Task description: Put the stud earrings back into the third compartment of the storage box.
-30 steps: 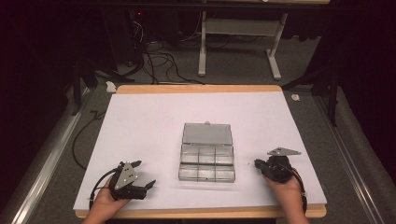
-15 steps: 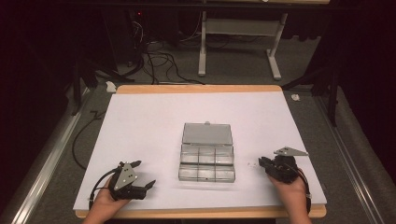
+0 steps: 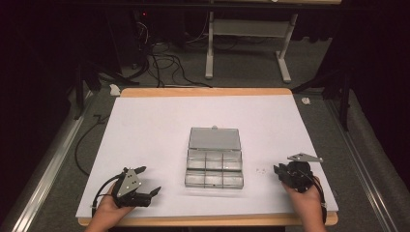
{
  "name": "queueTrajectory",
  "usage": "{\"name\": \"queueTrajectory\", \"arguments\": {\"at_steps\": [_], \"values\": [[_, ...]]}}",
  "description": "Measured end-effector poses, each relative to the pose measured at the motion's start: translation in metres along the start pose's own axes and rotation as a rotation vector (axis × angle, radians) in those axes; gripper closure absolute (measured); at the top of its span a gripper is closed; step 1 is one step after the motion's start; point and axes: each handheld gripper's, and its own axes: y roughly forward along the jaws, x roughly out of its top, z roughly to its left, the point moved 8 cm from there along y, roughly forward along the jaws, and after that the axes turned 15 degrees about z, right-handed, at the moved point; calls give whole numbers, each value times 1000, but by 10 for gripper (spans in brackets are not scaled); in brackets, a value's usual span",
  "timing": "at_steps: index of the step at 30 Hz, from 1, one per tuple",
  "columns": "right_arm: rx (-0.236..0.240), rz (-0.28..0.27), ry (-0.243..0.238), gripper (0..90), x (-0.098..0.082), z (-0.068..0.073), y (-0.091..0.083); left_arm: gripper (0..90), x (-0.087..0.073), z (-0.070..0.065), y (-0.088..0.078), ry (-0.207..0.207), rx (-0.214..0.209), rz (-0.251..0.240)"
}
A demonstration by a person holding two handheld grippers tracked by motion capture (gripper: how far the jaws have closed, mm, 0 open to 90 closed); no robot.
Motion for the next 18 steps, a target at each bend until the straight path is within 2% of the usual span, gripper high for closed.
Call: {"name": "queueTrajectory", "arguments": {"at_steps": [1,2,3,4,5,7,8,16,18], "values": [[-17,26,-13,728,-2,1,1,140,0,0,0,-1,-2,0],[-17,26,-13,728,-2,1,1,140,0,0,0,-1,-2,0],[-27,58,-24,728,-3,3,2,140,0,0,0,-1,-1,0],[-27,58,-24,728,-3,3,2,141,0,0,0,-1,-1,0],[-31,89,-25,716,-4,3,3,140,0,0,0,3,5,-2],[-31,100,-33,705,-4,4,3,140,0,0,-1,5,6,-3],[-41,125,-45,687,-5,4,2,140,0,0,0,4,6,-1],[-46,175,-38,657,-7,1,-3,140,0,0,-1,1,5,-4],[-43,203,-34,628,-8,1,-5,140,0,0,-1,3,9,-9]]}}
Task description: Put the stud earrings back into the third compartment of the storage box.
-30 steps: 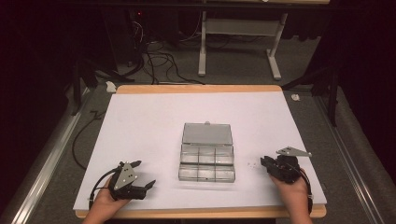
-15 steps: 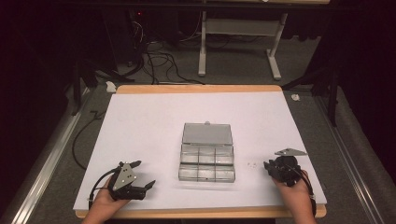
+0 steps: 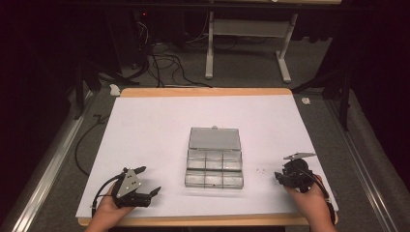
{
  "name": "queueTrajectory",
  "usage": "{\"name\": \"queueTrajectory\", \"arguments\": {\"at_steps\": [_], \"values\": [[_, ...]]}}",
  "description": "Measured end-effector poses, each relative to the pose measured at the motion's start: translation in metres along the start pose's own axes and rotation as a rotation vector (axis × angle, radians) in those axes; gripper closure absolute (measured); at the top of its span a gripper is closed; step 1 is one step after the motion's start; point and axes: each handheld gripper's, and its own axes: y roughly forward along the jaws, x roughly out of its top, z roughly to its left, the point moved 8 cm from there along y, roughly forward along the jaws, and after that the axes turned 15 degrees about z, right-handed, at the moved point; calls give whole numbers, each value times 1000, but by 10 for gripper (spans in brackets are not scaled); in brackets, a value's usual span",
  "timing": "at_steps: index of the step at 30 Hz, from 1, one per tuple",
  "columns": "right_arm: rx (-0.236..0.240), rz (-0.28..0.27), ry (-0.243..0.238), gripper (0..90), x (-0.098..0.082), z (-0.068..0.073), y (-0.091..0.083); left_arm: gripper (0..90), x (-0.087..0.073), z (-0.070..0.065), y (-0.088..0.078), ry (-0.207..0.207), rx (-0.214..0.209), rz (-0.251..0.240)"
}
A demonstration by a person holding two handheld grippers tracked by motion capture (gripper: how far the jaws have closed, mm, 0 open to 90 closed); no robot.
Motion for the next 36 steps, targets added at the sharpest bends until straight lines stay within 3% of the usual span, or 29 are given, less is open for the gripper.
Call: {"name": "queueTrajectory", "arguments": {"at_steps": [13,18,25,36], "values": [[23,111,-52,621,-1,9,0,140,0,0,0,-3,-4,4],[47,173,-47,620,0,15,-1,139,0,0,0,-4,-6,2],[44,245,-83,623,0,18,-3,139,0,0,0,-4,-6,3],[65,327,-123,613,7,25,-6,139,0,0,0,0,-5,-3]]}}
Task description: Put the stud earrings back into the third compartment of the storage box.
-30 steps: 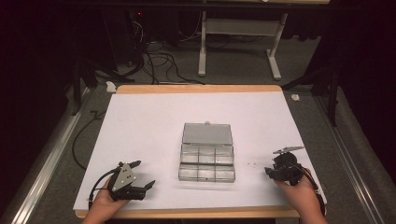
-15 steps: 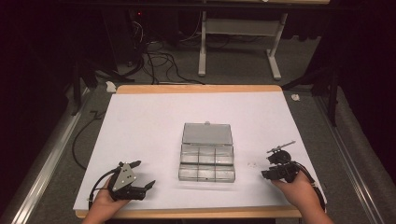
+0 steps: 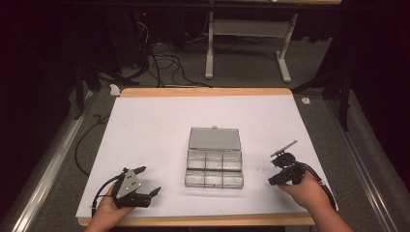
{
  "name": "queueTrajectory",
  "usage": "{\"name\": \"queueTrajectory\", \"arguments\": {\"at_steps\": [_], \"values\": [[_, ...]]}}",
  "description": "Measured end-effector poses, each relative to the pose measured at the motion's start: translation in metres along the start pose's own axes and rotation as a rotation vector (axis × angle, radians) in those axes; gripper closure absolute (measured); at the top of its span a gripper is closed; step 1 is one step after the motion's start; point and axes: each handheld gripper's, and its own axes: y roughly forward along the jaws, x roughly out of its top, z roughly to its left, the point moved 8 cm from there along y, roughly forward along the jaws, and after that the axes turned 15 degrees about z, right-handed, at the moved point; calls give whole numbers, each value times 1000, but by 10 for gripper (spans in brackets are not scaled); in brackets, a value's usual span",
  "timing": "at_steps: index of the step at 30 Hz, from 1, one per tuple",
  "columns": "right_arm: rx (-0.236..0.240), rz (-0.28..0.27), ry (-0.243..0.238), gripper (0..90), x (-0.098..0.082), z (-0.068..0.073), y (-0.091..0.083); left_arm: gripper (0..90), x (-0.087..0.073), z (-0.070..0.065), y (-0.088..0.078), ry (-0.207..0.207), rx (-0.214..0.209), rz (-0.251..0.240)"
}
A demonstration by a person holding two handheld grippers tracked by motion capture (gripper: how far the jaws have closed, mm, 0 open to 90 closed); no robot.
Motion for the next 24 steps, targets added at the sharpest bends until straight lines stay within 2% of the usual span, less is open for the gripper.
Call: {"name": "queueTrajectory", "arguments": {"at_steps": [7,9,17,24], "values": [[15,26,-7,626,8,1,-3,138,0,0,0,-1,-1,-3],[7,41,-17,631,12,1,-3,138,0,1,1,-7,-5,4],[7,46,-45,661,25,1,-6,138,0,0,1,0,-2,7],[2,55,-37,678,34,1,-5,138,0,0,1,-3,-4,6]]}}
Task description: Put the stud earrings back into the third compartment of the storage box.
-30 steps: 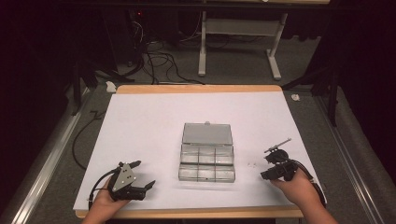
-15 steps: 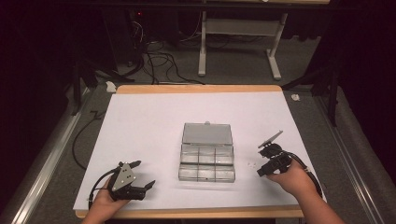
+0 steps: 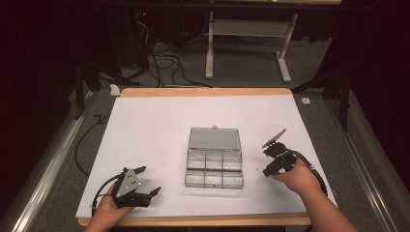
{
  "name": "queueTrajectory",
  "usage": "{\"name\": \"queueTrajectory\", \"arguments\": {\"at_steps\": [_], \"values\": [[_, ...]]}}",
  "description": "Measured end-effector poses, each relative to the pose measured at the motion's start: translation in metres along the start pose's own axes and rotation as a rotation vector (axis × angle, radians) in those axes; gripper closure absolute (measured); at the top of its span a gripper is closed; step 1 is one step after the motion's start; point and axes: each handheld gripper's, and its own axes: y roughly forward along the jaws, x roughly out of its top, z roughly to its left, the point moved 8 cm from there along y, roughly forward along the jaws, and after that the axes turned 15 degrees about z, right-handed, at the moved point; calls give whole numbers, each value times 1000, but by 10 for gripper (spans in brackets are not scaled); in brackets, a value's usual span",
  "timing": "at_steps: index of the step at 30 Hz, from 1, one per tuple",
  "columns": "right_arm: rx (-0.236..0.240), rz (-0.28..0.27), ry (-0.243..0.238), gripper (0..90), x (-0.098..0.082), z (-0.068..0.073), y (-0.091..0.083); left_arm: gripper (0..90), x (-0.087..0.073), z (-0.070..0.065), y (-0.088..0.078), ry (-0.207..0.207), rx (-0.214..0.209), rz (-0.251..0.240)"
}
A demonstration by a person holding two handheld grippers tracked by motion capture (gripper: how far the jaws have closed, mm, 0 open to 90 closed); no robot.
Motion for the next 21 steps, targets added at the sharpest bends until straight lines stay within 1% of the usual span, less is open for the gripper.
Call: {"name": "queueTrajectory", "arguments": {"at_steps": [2,5,7,8,9,11,14,15,16,17,19,21], "values": [[-7,2,-4,688,5,-1,1,138,0,-1,-1,6,4,-6],[-3,3,-10,695,8,0,2,138,0,0,0,-2,-4,4],[-8,5,-12,718,13,-1,2,138,0,-1,0,5,3,-4],[-5,11,-7,727,13,-1,2,138,0,-1,-1,6,2,-6],[-8,10,-14,732,15,-2,2,138,0,0,-1,3,-2,-6],[-9,18,-10,744,17,-2,2,139,0,0,0,-4,-8,1],[-8,18,-19,757,19,-2,2,138,0,0,0,1,-4,-2],[-7,26,-17,767,21,-1,3,138,0,0,0,4,-4,-5],[-8,31,-25,769,22,-2,4,138,0,0,0,1,-8,-2],[-9,35,-20,774,22,-1,5,138,0,0,0,-4,-11,1],[-12,35,-26,779,23,-2,5,138,0,0,0,-3,-10,3],[-17,42,-25,789,25,-2,8,138,0,-1,-1,7,-4,-5]]}}
